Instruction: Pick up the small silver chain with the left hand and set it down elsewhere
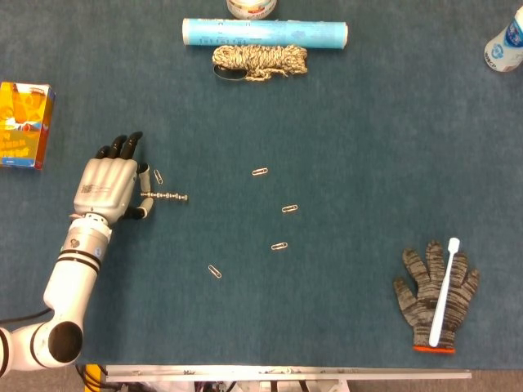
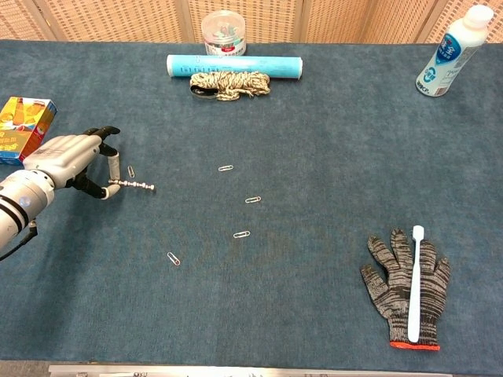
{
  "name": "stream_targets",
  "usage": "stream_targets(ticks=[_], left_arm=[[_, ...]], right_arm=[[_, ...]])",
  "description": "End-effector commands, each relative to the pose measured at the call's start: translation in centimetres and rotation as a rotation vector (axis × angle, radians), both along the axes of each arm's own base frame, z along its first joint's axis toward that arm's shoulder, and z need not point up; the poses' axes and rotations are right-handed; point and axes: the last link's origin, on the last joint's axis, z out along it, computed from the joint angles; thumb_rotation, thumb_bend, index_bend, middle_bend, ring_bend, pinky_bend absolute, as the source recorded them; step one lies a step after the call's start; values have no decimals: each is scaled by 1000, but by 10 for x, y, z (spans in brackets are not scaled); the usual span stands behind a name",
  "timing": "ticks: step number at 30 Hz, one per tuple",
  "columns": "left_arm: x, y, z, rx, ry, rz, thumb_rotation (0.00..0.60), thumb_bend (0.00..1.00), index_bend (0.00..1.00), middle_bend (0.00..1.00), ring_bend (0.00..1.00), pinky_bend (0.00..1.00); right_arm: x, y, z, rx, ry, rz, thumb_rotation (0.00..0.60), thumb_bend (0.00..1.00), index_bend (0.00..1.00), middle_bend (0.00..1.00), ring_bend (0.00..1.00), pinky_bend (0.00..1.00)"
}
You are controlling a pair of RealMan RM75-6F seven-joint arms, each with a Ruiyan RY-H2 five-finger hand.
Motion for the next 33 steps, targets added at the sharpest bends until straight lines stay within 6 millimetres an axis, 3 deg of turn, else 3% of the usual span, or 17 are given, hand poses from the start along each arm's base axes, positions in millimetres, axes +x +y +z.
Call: stream_targets(ticks=[1,16,24,33], left_arm=[[2,-1,2,7,-1,-9,600,330,614,60,0,140],[15,-4,15,42,0,-72,600,331,621,68,0,147],[23,5,20,59,11,-98,600,331,622,69,0,148],[12,15,16,40,38,-43,600,331,622,69,0,153]], right_arm=[[0,0,0,-1,0,0,600,0,244,285,203,322],[-1,1,1,-7,-1,-1,600,0,244,286,203,322],[0,0,0,-7,-2,0,600,0,244,285,203,322],[-2,2,0,-9,-6,-5,600,0,244,285,203,322]])
